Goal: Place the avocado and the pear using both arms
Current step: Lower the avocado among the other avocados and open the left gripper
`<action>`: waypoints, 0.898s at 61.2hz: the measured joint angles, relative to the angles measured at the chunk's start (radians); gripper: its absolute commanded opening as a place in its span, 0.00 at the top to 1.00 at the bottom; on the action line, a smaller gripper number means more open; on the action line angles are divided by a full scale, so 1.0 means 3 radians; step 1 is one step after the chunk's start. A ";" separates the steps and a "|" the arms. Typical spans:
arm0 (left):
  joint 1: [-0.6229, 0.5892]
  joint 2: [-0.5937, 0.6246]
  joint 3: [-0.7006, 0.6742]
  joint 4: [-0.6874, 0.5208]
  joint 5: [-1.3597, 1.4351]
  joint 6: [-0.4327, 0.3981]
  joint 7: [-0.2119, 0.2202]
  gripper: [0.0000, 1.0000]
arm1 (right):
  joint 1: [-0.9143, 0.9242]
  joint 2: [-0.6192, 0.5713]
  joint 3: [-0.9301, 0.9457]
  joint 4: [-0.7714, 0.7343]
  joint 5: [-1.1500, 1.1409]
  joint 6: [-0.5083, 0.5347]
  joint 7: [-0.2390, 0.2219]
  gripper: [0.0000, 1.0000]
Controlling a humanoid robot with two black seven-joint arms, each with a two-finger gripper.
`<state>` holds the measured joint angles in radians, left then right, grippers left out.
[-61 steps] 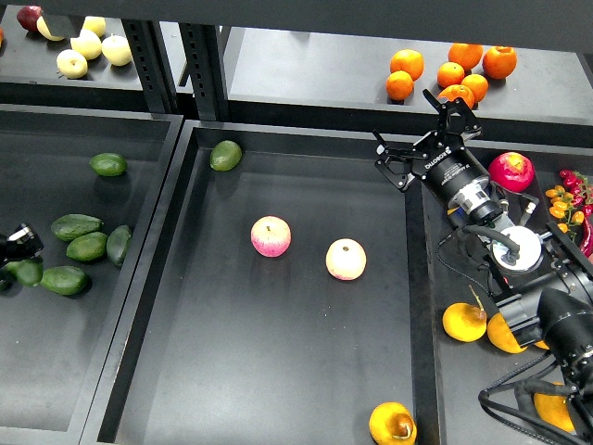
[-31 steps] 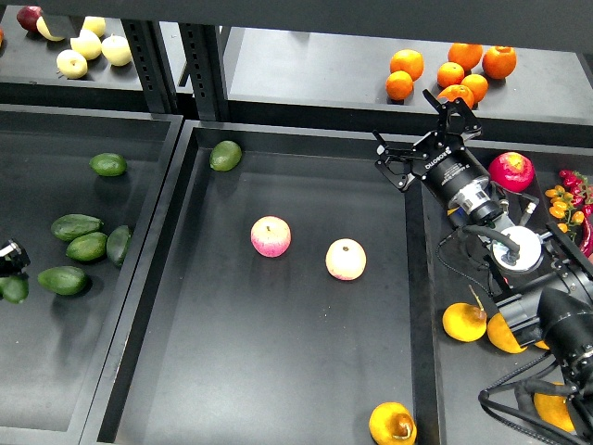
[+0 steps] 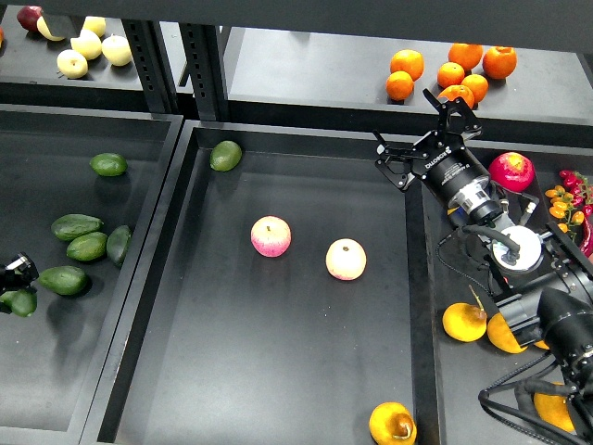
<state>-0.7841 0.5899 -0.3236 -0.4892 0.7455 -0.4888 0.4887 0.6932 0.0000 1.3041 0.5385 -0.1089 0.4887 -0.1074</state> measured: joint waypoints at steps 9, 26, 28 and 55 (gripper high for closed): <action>0.0049 -0.0088 -0.0001 0.0051 0.0000 0.0000 0.0000 0.64 | 0.0000 0.0000 0.0000 0.0000 0.0000 0.0000 0.0000 0.00; 0.0060 -0.0114 -0.0001 0.0060 0.0000 0.0000 0.0000 0.53 | 0.0000 0.0000 0.0000 0.0004 0.0000 0.0000 0.0000 0.00; 0.0060 -0.0115 -0.0001 0.0059 0.0000 0.0000 0.0000 0.51 | 0.0000 0.0000 0.0000 0.0004 0.0000 0.0000 0.0000 0.00; 0.0057 -0.0151 -0.0051 0.0046 -0.0002 0.0000 0.0000 0.30 | 0.0000 0.0000 0.0000 0.0000 0.0000 0.0000 0.0002 0.00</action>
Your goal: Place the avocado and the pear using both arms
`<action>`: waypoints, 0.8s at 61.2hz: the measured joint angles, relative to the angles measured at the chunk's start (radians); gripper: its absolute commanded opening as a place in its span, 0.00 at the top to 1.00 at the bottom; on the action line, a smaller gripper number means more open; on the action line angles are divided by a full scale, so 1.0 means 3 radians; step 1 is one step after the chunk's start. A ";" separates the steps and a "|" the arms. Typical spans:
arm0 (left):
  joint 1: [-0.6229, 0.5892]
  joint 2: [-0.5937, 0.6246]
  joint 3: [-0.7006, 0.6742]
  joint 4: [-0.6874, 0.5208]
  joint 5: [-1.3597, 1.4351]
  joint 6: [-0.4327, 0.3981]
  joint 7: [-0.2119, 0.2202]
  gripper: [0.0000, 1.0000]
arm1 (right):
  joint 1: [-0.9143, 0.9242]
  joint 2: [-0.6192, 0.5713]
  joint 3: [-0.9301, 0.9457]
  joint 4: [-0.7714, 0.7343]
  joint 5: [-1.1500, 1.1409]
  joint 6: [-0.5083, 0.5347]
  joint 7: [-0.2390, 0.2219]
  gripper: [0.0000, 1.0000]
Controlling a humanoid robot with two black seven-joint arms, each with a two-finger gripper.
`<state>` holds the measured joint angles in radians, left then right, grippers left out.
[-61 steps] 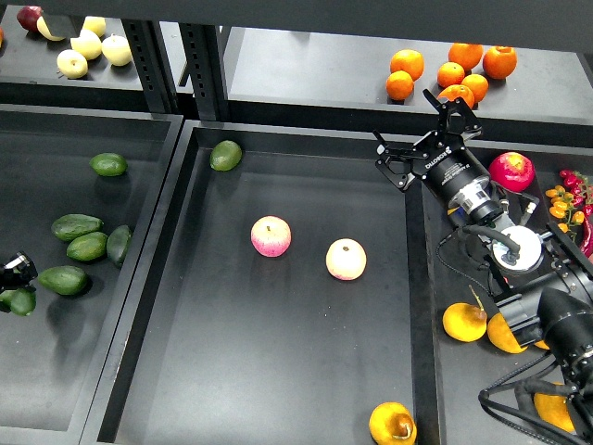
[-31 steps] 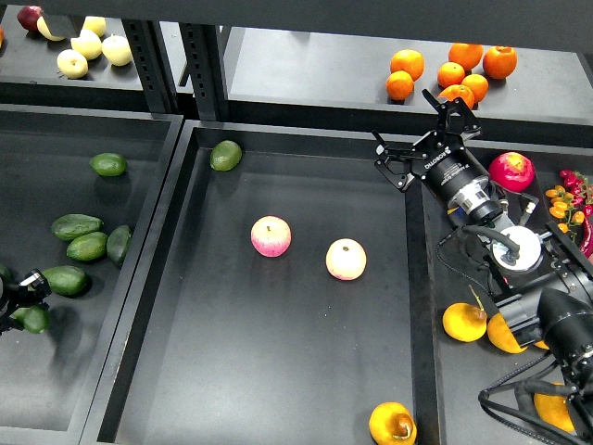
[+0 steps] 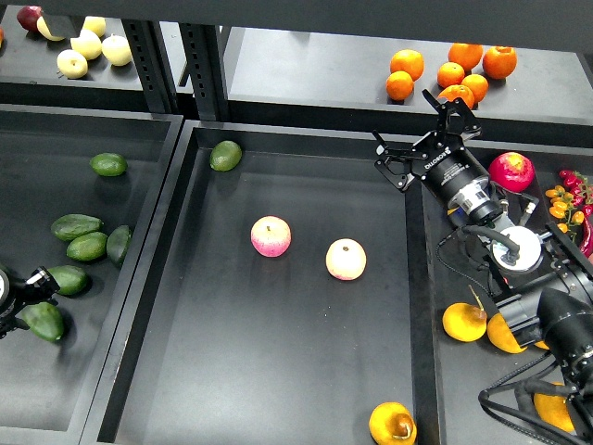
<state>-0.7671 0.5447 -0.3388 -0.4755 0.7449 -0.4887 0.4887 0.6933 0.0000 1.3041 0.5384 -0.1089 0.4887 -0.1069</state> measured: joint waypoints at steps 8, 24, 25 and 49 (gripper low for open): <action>-0.0001 -0.0001 -0.0001 -0.0013 0.0000 0.0000 0.0000 0.24 | 0.0000 0.0000 0.0000 0.0000 0.0000 0.0000 0.0000 0.00; -0.0054 -0.0015 -0.0193 -0.0050 -0.0005 0.0000 0.0000 0.21 | 0.0000 0.0000 0.0000 0.0000 0.0000 0.0000 0.0000 0.00; -0.0057 -0.0015 -0.0226 -0.0050 -0.0005 0.0000 0.0000 0.21 | 0.0000 0.0000 0.0000 0.0000 0.0000 0.0000 0.0000 0.00; -0.0405 -0.0144 -0.0833 -0.0075 -0.0957 0.0002 0.0001 0.21 | 0.0000 0.0000 -0.0006 -0.0008 0.0000 0.0000 -0.0012 0.00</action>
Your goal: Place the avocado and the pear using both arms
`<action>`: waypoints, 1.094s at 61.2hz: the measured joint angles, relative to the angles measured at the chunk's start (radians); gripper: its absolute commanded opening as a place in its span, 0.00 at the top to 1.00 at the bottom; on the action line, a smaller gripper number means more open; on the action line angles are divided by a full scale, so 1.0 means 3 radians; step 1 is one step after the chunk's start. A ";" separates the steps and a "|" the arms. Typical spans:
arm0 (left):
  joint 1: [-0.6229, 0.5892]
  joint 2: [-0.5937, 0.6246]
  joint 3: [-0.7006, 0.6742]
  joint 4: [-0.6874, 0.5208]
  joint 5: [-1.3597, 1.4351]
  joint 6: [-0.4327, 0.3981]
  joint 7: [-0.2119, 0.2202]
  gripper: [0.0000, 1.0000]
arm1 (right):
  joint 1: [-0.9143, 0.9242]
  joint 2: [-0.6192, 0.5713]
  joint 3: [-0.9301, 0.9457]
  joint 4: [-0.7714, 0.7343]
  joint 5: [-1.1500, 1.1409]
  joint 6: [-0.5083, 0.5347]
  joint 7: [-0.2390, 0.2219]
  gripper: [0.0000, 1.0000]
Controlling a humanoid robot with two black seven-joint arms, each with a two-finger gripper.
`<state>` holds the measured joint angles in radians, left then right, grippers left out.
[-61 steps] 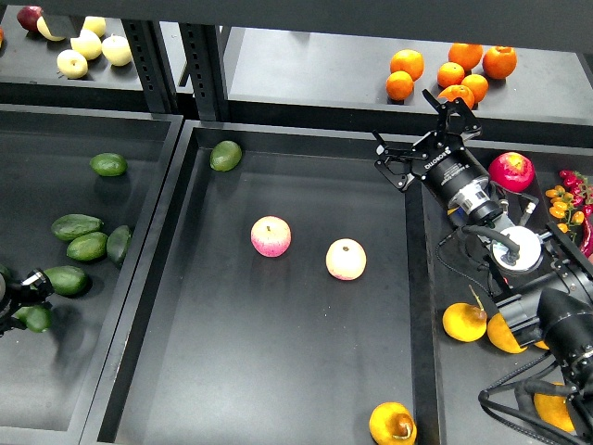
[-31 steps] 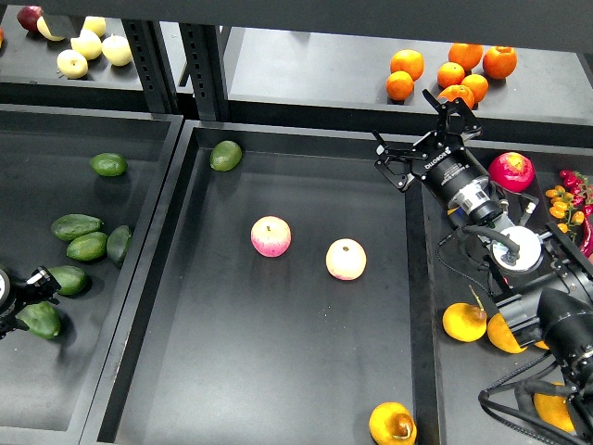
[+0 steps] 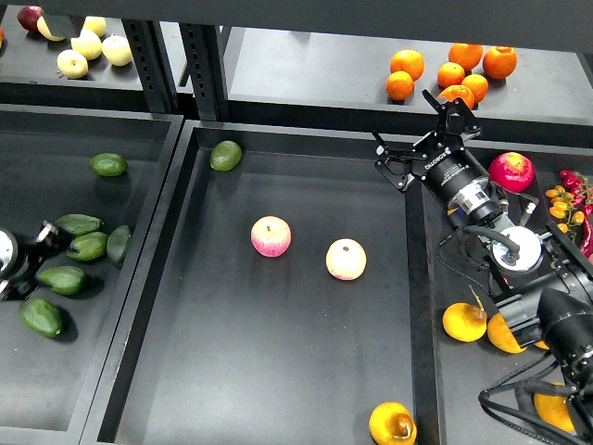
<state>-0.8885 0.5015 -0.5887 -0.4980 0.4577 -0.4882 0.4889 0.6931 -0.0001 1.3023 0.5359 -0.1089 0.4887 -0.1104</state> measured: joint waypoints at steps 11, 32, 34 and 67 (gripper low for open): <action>-0.0027 -0.0145 -0.0426 -0.0108 -0.0371 0.0000 0.0000 0.21 | 0.0000 0.0001 0.0000 0.0008 0.0000 0.0000 0.0001 0.00; 0.0060 -0.0557 -0.1564 -0.0309 -0.0407 0.0000 0.0000 0.20 | -0.0004 0.0000 0.0000 0.0003 0.0000 0.0000 0.0005 0.00; 0.0074 -0.0607 -0.1659 -0.0315 -0.0407 -0.0001 -0.0001 0.20 | -0.0004 0.0000 0.0000 0.0003 0.0000 0.0000 0.0007 0.00; 0.0614 -0.1585 -0.2735 -0.0512 -0.0407 -0.0002 -0.0001 0.18 | -0.0002 0.0000 0.0004 -0.0002 0.0000 0.0000 0.0020 0.00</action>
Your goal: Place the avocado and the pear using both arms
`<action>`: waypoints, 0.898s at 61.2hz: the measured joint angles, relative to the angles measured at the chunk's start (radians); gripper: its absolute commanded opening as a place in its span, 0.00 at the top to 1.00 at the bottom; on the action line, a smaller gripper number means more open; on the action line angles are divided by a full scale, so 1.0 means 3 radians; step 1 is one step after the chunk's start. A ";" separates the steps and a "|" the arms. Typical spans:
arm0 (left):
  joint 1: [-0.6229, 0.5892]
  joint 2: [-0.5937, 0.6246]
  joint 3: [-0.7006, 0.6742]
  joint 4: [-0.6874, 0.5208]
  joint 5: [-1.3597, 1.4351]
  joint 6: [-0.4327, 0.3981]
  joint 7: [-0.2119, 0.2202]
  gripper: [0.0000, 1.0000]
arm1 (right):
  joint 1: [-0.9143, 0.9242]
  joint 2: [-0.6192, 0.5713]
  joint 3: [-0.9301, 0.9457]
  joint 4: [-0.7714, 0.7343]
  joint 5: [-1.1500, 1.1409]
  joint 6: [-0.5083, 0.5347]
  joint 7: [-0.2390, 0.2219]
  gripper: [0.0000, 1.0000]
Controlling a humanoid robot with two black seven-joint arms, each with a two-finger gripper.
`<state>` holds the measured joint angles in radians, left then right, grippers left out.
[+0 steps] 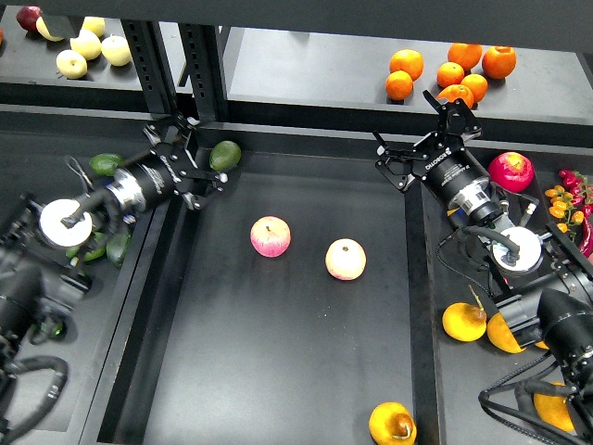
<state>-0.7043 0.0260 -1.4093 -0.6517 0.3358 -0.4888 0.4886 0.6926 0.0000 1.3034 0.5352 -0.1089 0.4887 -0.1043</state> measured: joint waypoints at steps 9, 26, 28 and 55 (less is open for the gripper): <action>0.0064 -0.0080 -0.0118 0.0002 0.0000 0.0000 0.0000 0.17 | -0.0001 0.0000 -0.0003 -0.0001 0.0000 0.0000 0.0000 0.00; 0.0117 -0.0087 -0.0390 0.0054 -0.0097 0.0000 -0.0116 0.15 | -0.0002 0.0000 -0.0001 -0.0015 0.0000 0.0000 -0.0034 0.00; 0.0121 -0.0087 -0.0410 0.0055 -0.0202 0.0000 -0.0126 0.14 | -0.0002 0.0000 -0.0002 -0.0015 -0.0002 0.0000 -0.0056 0.00; 0.0133 -0.0087 -0.0400 0.0066 -0.0913 0.0000 -0.0405 0.01 | -0.0008 0.0000 -0.0061 -0.0081 -0.0026 0.0000 -0.0075 0.00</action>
<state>-0.6644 -0.0001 -1.5294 -0.6319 0.0618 -0.4888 0.3672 0.6902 0.0000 1.2850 0.5109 -0.1166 0.4887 -0.1268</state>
